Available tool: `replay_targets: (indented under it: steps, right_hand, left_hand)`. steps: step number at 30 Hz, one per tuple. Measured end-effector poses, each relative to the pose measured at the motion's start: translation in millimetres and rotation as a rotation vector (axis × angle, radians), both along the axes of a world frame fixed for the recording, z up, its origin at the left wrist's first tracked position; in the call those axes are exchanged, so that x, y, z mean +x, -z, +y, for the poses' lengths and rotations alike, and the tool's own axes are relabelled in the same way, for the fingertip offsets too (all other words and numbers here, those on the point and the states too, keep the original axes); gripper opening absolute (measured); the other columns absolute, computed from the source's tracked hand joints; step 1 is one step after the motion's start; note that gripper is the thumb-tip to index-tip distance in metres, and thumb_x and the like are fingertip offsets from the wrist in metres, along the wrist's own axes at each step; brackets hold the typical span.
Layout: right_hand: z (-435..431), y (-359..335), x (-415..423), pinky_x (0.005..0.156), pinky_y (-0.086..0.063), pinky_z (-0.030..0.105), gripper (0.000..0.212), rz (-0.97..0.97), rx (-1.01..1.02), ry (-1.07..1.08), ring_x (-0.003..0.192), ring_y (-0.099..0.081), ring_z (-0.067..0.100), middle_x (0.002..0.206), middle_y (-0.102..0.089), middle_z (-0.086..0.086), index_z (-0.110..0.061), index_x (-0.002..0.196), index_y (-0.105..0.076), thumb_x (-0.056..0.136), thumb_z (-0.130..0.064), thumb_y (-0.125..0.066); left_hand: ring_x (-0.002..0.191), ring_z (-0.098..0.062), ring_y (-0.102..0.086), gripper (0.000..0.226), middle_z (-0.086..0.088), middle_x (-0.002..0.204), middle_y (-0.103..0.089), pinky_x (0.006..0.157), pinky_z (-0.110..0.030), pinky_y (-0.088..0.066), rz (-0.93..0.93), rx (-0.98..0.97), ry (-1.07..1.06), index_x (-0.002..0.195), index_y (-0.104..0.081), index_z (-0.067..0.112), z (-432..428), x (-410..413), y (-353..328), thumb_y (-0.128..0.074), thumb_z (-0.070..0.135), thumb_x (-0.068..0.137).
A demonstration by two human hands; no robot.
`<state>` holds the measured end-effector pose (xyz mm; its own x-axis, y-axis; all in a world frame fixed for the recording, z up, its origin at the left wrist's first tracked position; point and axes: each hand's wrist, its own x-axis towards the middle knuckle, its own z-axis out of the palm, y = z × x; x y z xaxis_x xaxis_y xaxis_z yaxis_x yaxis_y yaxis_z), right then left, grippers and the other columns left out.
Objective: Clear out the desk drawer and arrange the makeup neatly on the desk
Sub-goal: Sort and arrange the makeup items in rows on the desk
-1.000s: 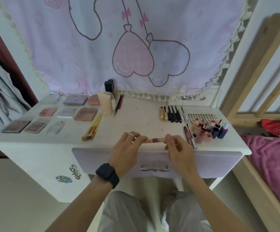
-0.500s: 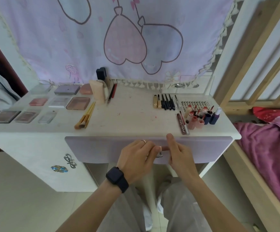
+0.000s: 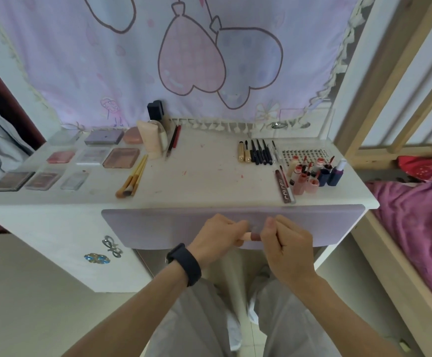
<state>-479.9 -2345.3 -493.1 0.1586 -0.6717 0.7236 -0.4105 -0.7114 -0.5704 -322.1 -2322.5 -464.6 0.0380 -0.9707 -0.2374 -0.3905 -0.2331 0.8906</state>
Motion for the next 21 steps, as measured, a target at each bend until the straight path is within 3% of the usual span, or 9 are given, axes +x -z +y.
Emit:
replay_targets:
  steps: [3,5,8,10,12,14,18,19,21]
  right_hand:
    - [-6.7,-0.2,-3.7,0.044,-0.031,0.021,0.051,0.090,0.023,-0.058,0.048,-0.036,0.009,0.058,-0.043,-0.013,-0.011,0.057,-0.055,0.103,-0.031,-0.043]
    - [-10.0,-1.0,-6.5,0.048,-0.033,0.018,0.050,0.067,0.308,-0.090,0.050,-0.042,0.008,0.055,-0.048,-0.011,-0.024,0.060,-0.055,0.102,-0.047,-0.040]
    - [-14.3,1.1,-10.6,0.046,-0.035,0.020,0.049,-0.042,0.660,-0.123,0.045,-0.043,0.007,0.048,-0.049,-0.006,-0.039,0.064,-0.066,0.101,-0.060,-0.040]
    - [-14.8,0.8,-13.0,0.044,-0.036,0.022,0.051,-0.091,0.778,-0.185,0.043,-0.043,0.012,0.048,-0.048,-0.004,-0.033,0.063,-0.063,0.094,-0.067,-0.042]
    - [-14.9,0.8,-13.6,0.042,-0.038,0.022,0.048,-0.141,0.860,-0.251,0.041,-0.043,0.015,0.051,-0.051,-0.001,-0.025,0.073,-0.065,0.095,-0.063,-0.046]
    - [-14.2,-1.9,-12.6,0.041,-0.038,0.022,0.032,-0.190,0.891,-0.298,0.041,-0.046,0.015,0.058,-0.058,0.000,-0.030,0.082,-0.068,0.096,-0.054,-0.053]
    - [-15.6,-11.5,-11.7,0.042,-0.043,0.021,0.002,-0.222,0.830,-0.339,0.048,-0.058,0.017,0.089,-0.071,-0.003,-0.036,0.095,-0.063,0.095,-0.034,-0.065]
    - [-16.0,-14.8,-11.7,0.044,-0.045,0.021,0.010,-0.213,0.812,-0.346,0.051,-0.062,0.018,0.098,-0.071,-0.006,-0.037,0.100,-0.061,0.095,-0.031,-0.067]
    - [-16.2,-24.7,-10.3,0.045,-0.048,0.022,0.021,-0.199,0.838,-0.333,0.055,-0.065,0.019,0.102,-0.072,-0.011,-0.039,0.111,-0.058,0.092,-0.044,-0.067]
  left_hand:
    - [0.038,-0.008,-0.029,0.061,0.010,0.044,-0.043,0.044,-0.019,-0.028,-0.065,0.033,0.061,0.038,-0.048,0.026,-2.8,10.0,-3.6,-0.053,0.043,0.096]
    - [0.041,-0.004,-0.038,0.058,0.014,0.046,-0.045,0.049,-0.014,-0.032,-0.087,-0.072,0.072,0.050,-0.058,0.028,-2.7,17.0,-4.4,-0.047,0.057,0.099]
    - [0.064,-0.002,-0.060,0.021,0.018,0.066,-0.063,0.065,-0.019,-0.048,0.000,-0.194,0.153,0.088,-0.067,0.037,0.2,21.6,-2.9,-0.059,0.057,0.092]
    - [0.074,-0.002,-0.066,0.013,0.018,0.083,-0.072,0.069,-0.018,-0.050,-0.031,-0.288,0.159,0.101,-0.066,0.040,1.5,22.9,0.1,-0.066,0.048,0.091]
    - [0.075,-0.002,-0.065,0.013,0.017,0.087,-0.074,0.069,-0.016,-0.049,-0.024,-0.359,0.108,0.101,-0.071,0.037,2.6,24.4,0.6,-0.069,0.044,0.091]
    - [0.077,-0.007,-0.067,0.014,0.015,0.089,-0.075,0.069,-0.018,-0.050,0.021,-0.365,0.069,0.099,-0.075,0.034,2.9,26.4,-0.6,-0.072,0.043,0.089]
    - [0.064,-0.004,-0.065,0.016,0.007,0.077,-0.074,0.059,-0.017,-0.049,0.110,-0.305,0.034,0.096,-0.078,0.030,1.4,32.0,-7.1,-0.072,0.041,0.088]
    - [0.061,-0.002,-0.063,0.015,0.008,0.072,-0.073,0.057,-0.014,-0.047,0.108,-0.303,0.025,0.096,-0.078,0.030,0.5,34.0,-9.4,-0.071,0.040,0.088]
    - [0.059,-0.001,-0.062,0.011,0.008,0.067,-0.071,0.055,-0.012,-0.045,0.125,-0.306,0.010,0.095,-0.077,0.030,-1.1,36.8,-13.9,-0.071,0.036,0.089]
